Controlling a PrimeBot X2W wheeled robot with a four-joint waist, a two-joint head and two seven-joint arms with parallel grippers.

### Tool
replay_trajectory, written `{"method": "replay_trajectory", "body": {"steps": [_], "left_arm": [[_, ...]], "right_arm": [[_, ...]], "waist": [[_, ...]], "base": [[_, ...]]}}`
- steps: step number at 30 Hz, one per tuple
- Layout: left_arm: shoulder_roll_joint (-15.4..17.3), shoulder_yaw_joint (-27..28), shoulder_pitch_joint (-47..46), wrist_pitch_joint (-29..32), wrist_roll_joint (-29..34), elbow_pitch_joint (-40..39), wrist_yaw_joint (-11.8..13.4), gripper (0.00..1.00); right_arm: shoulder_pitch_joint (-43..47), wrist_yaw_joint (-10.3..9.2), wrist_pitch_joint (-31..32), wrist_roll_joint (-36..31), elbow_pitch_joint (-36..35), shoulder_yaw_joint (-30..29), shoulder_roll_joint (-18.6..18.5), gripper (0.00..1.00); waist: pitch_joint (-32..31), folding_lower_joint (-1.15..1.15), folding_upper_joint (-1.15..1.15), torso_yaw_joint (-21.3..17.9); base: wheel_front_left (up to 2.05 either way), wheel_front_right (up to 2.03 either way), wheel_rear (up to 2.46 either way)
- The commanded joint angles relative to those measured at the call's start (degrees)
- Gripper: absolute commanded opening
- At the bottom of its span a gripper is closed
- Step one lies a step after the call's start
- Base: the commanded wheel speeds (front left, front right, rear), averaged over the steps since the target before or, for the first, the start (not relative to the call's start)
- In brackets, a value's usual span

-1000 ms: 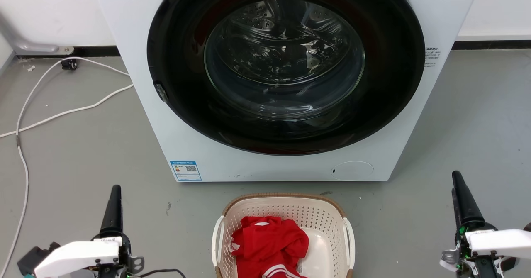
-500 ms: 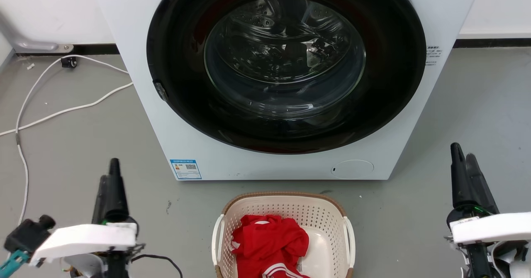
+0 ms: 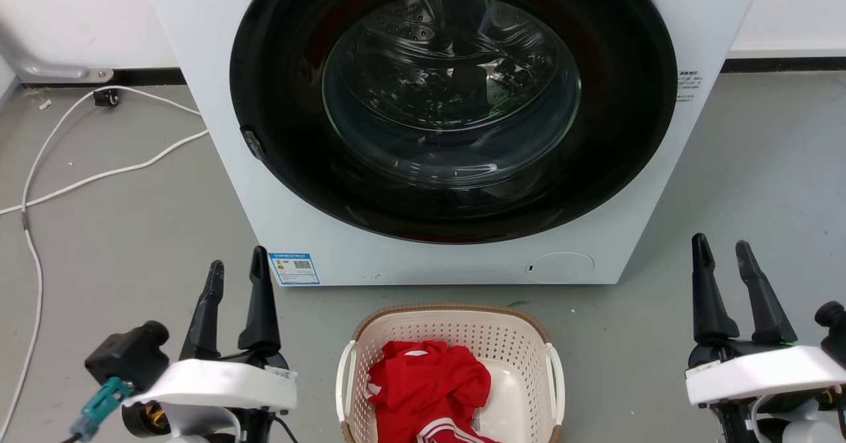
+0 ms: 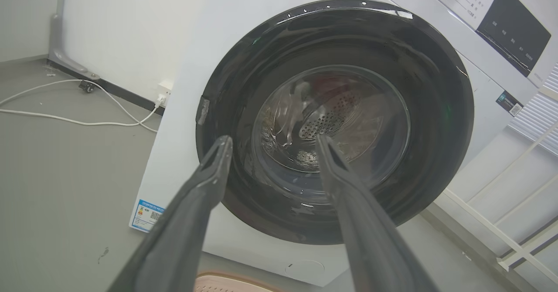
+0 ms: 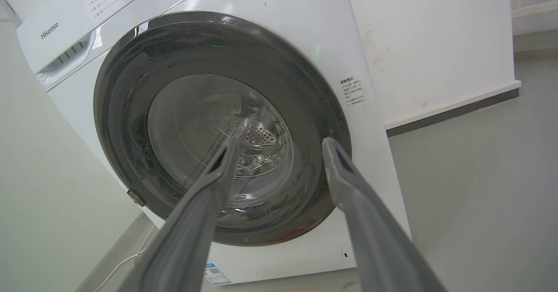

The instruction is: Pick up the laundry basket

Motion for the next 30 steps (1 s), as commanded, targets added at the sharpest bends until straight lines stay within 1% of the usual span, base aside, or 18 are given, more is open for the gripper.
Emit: {"method": "replay_trajectory", "body": {"steps": [1, 11, 19, 26, 30], "left_arm": [[0.7, -0.5, 0.1, -0.4, 1.6, -1.1, 0.3, 1.00], [5.1, -7.9, 0.0, -2.0, 9.6, -0.9, 5.0, 1.00], [8.5, -13.4, -0.8, -3.1, 14.3, 0.1, 8.7, 1.00], [10.4, -17.7, -1.1, -4.1, 17.6, 1.1, 12.3, 1.00], [11.1, -19.5, -1.4, -4.5, 18.8, 2.1, 13.1, 1.00]], "right_arm": [[0.0, 0.00, -0.4, -1.6, -0.7, 0.1, -0.1, 1.00], [0.8, 0.00, -2.0, -9.8, 0.8, 0.9, -0.1, 1.00], [1.2, 0.00, -3.1, -13.5, 1.6, 1.0, -0.1, 1.00], [1.8, 0.00, -4.0, -18.5, 2.4, 1.0, -0.1, 1.00], [1.8, 0.00, -4.5, -20.6, 2.7, 0.9, -0.1, 1.00]], "waist": [[0.0, 0.00, 0.00, 0.0], [0.0, 0.00, 0.00, -0.2], [0.0, 0.00, 0.00, -0.3], [0.1, 0.00, 0.00, -0.3], [0.4, 0.00, 0.00, -0.2]], "base": [[0.00, 0.00, 0.00], [0.00, 0.00, 0.00], [0.00, 0.00, 0.00], [0.00, 0.00, 0.00], [0.00, 0.00, 0.00]]}}
